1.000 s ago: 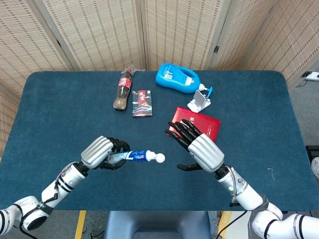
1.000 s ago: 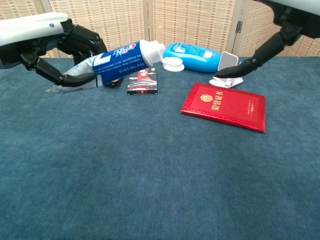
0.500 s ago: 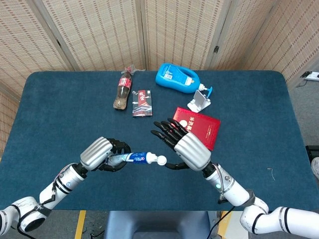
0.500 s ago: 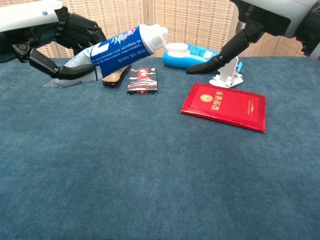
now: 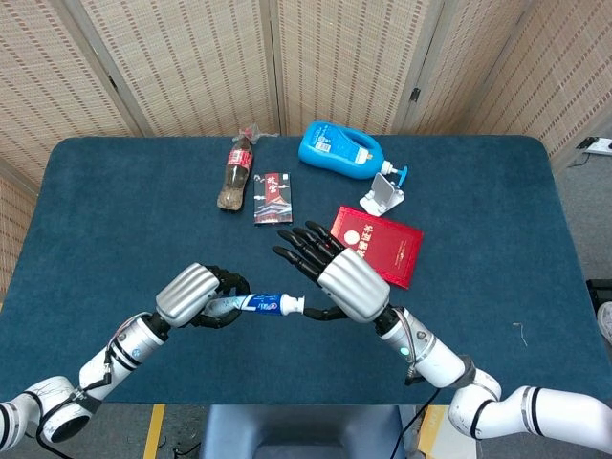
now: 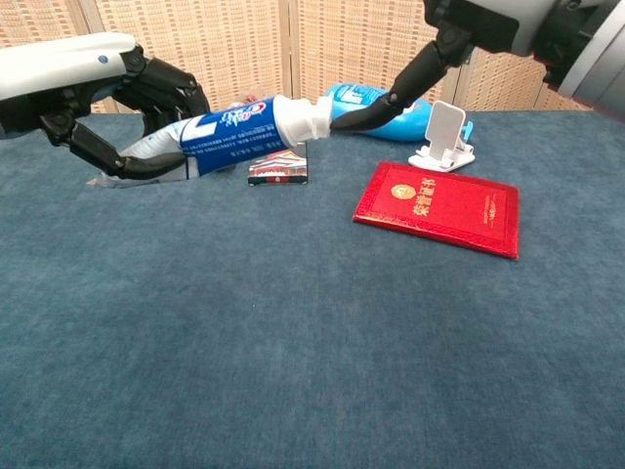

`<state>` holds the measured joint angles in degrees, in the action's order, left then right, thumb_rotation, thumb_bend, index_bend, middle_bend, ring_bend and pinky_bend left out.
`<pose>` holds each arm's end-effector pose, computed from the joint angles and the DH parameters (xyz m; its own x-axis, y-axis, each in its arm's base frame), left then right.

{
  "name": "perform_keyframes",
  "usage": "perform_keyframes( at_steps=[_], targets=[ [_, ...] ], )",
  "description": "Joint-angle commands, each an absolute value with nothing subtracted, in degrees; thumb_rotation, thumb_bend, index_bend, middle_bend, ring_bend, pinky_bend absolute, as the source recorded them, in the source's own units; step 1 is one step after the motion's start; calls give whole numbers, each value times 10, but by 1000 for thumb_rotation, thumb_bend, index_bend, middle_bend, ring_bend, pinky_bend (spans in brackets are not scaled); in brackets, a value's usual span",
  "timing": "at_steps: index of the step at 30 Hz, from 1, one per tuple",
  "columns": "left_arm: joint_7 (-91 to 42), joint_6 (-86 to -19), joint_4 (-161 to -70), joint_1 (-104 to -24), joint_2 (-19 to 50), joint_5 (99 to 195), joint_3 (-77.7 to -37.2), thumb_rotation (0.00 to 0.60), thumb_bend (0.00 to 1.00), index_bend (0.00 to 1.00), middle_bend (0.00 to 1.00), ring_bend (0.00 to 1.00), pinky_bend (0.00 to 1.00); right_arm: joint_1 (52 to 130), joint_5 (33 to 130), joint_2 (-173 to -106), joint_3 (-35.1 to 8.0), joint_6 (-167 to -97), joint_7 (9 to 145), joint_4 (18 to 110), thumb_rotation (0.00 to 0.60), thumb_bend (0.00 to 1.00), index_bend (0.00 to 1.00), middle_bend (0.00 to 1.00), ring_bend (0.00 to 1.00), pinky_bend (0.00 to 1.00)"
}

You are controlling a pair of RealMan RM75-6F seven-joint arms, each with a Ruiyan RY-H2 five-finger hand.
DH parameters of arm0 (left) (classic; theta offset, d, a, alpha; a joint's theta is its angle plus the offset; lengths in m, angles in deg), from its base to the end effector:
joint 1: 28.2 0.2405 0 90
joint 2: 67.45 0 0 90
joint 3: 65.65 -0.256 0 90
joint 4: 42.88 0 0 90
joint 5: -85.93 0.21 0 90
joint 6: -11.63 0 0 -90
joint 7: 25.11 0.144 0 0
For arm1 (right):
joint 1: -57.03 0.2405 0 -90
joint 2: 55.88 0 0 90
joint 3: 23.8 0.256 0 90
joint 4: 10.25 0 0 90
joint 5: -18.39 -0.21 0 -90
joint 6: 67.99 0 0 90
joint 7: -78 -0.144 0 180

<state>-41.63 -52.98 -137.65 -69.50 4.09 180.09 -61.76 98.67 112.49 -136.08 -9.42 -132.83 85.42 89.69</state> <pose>-0.1241 0.3057 0.0642 0.2211 0.3016 0.9274 0.7700 -0.6377 0.0238 -0.0484 -0.2998 0.0529 0.2408 -0.0161 0.9704 -0.6423 -0.7522 0.1469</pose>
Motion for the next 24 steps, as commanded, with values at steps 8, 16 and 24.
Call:
perform_keyframes(
  at_steps=[8, 16, 24],
  targets=[
    [-390, -526, -1378, -695, 44, 1796, -618, 600, 601, 787, 829, 773, 601, 1010, 1102, -1368, -87, -1312, 868, 899, 557, 0, 0, 0, 0, 0],
    [-399, -538, -1367, -689, 53, 1793, -616, 600, 601, 787, 829, 774, 601, 1007, 1102, -1359, -96, -1324, 863, 909, 556, 0, 0, 0, 0, 0],
    [-462, -597, -1334, -667, 80, 1801, -609, 600, 601, 785, 829, 773, 601, 995, 1083, -1307, -112, -1309, 816, 970, 480, 0, 0, 0, 0, 0]
  ],
)
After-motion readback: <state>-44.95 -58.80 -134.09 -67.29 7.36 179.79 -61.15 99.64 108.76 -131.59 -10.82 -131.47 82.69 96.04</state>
